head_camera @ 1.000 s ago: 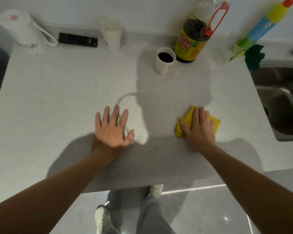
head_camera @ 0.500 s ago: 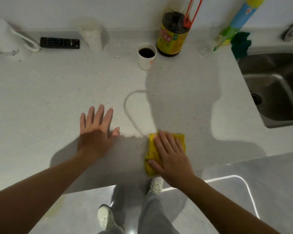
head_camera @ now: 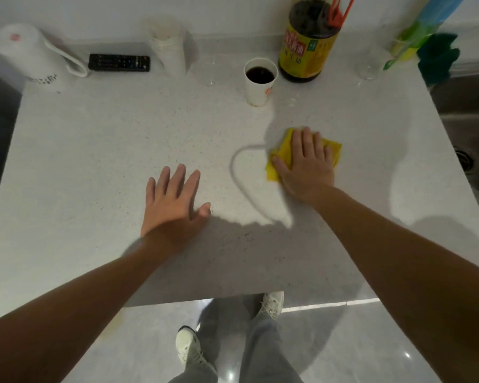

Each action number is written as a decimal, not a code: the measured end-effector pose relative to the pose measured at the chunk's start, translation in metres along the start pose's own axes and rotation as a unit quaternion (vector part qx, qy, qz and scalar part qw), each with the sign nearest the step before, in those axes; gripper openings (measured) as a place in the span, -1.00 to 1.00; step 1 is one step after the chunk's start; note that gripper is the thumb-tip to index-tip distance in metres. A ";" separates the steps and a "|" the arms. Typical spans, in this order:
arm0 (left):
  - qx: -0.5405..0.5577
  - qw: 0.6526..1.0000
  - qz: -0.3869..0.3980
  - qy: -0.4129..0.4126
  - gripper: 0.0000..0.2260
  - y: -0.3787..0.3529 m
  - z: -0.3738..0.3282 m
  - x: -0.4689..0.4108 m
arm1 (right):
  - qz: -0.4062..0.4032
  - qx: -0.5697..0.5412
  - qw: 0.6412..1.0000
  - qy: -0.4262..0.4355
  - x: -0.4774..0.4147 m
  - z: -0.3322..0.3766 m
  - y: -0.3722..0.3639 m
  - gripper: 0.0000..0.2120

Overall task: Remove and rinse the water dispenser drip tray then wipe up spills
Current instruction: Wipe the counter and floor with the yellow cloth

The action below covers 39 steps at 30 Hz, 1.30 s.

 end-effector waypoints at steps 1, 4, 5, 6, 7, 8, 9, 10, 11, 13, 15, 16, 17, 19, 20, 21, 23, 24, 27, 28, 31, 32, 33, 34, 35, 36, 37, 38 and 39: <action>0.002 1.000 0.005 0.003 -0.37 0.002 -0.001 0.000 | 0.008 0.007 0.999 0.031 -0.004 0.023 -0.005 -0.15; 0.061 0.998 -0.005 0.014 -0.45 0.010 -0.001 0.001 | 0.010 0.022 0.992 0.126 0.025 0.082 -0.023 -0.22; 0.094 0.995 -0.021 0.018 -0.48 0.013 0.000 0.003 | -0.001 0.018 0.988 0.151 0.044 0.093 -0.030 -0.23; 0.125 0.991 -0.035 0.022 -0.51 0.015 0.001 0.005 | -0.013 0.007 0.985 0.171 0.065 0.100 -0.035 -0.23; 0.147 0.988 -0.045 0.025 -0.54 0.017 0.002 0.008 | -0.022 -0.004 0.981 0.191 0.087 0.104 -0.039 -0.23; 0.159 0.986 -0.050 0.025 -0.56 0.019 0.002 0.010 | -0.029 -0.013 0.978 0.208 0.109 0.105 -0.043 -0.22; 0.167 0.984 -0.050 0.021 -0.58 0.021 0.003 0.011 | -0.032 -0.019 0.975 0.217 0.131 0.104 -0.046 -0.22; 0.172 0.984 -0.047 0.010 -0.60 0.023 0.005 0.012 | -0.033 -0.026 0.976 0.216 0.152 0.101 -0.048 -0.23; 0.174 0.984 -0.044 -0.008 -0.61 0.025 0.006 0.014 | -0.032 -0.031 0.977 0.208 0.169 0.097 -0.050 -0.25; 0.164 0.985 -0.026 -0.053 -0.61 0.028 0.012 0.026 | -0.030 -0.030 0.984 0.170 0.200 0.087 -0.054 -0.33; 0.152 0.984 -0.010 -0.095 -0.59 0.030 0.020 0.047 | -0.058 -0.021 0.991 0.123 0.225 0.083 -0.054 -0.43; 0.147 0.982 -0.005 -0.120 -0.59 0.031 0.026 0.061 | -0.081 -0.013 0.992 0.100 0.236 0.082 -0.054 -0.50; 0.145 0.978 -0.004 -0.149 -0.59 0.033 0.032 0.076 | -0.101 -0.006 0.992 0.073 0.246 0.082 -0.053 -0.60; 0.157 0.967 -0.012 -0.200 -0.66 0.038 0.048 0.106 | -0.122 -0.023 0.992 0.001 0.265 0.080 -0.050 -0.82; 0.162 0.963 -0.018 -0.217 -0.71 0.042 0.058 0.122 | -0.119 -0.067 0.990 -0.035 0.275 0.079 -0.048 -0.88; 0.164 0.960 -0.023 -0.226 -0.76 0.046 0.068 0.139 | -0.117 -0.134 0.981 -0.073 0.287 0.080 -0.047 -0.87; 0.178 0.960 -0.013 -0.214 -0.83 0.053 0.091 0.174 | -0.112 -0.267 0.947 -0.142 0.318 0.090 -0.046 -0.80; 0.198 0.962 0.004 -0.188 -0.83 0.053 0.104 0.192 | -0.104 -0.317 0.928 -0.166 0.335 0.100 -0.049 -0.77; 0.280 0.954 0.090 -0.053 -0.86 0.047 0.146 0.245 | -0.053 -0.440 0.863 -0.244 0.381 0.136 -0.071 -0.72; 0.295 0.947 0.128 -0.005 -0.88 0.041 0.161 0.264 | -0.031 -0.488 0.831 -0.265 0.395 0.149 -0.083 -0.70; 0.329 0.917 0.196 0.107 -0.90 0.019 0.206 0.329 | 0.038 -0.557 0.770 -0.308 0.429 0.187 -0.122 -0.72; 0.339 0.907 0.205 0.142 -0.88 0.010 0.221 0.352 | 0.062 -0.556 0.770 -0.308 0.438 0.199 -0.137 -0.71; 0.344 0.898 0.212 0.175 -0.84 0.000 0.236 0.374 | 0.081 -0.551 0.774 -0.302 0.446 0.210 -0.152 -0.71; 0.348 0.887 0.222 0.207 -0.81 -0.009 0.251 0.397 | 0.097 -0.546 0.777 -0.298 0.453 0.220 -0.169 -0.71; 0.355 0.874 0.234 0.236 -0.81 -0.018 0.264 0.418 | 0.112 -0.538 0.782 -0.295 0.458 0.230 -0.185 -0.72; 0.362 0.860 0.245 0.264 -0.82 -0.027 0.278 0.440 | 0.126 -0.526 0.789 -0.291 0.464 0.241 -0.202 -0.73; 0.363 0.850 0.251 0.289 -0.83 -0.036 0.292 0.461 | 0.141 -0.514 0.797 -0.284 0.469 0.254 -0.220 -0.74; 0.363 0.842 0.253 0.308 -0.83 -0.045 0.306 0.480 | 0.155 -0.508 0.801 -0.275 0.474 0.265 -0.237 -0.75; 0.363 0.835 0.256 0.325 -0.82 -0.054 0.319 0.499 | 0.168 -0.506 0.802 -0.268 0.481 0.275 -0.256 -0.75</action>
Point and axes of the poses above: each hand's wrist, its own x-axis away from the middle knuckle, its own y-axis out of the back of the hand, z = x × y, the point moved 4 cm from there along -x, towards the middle knuckle, and after that the axes turned 5 degrees about -x, right-handed, at the moved point
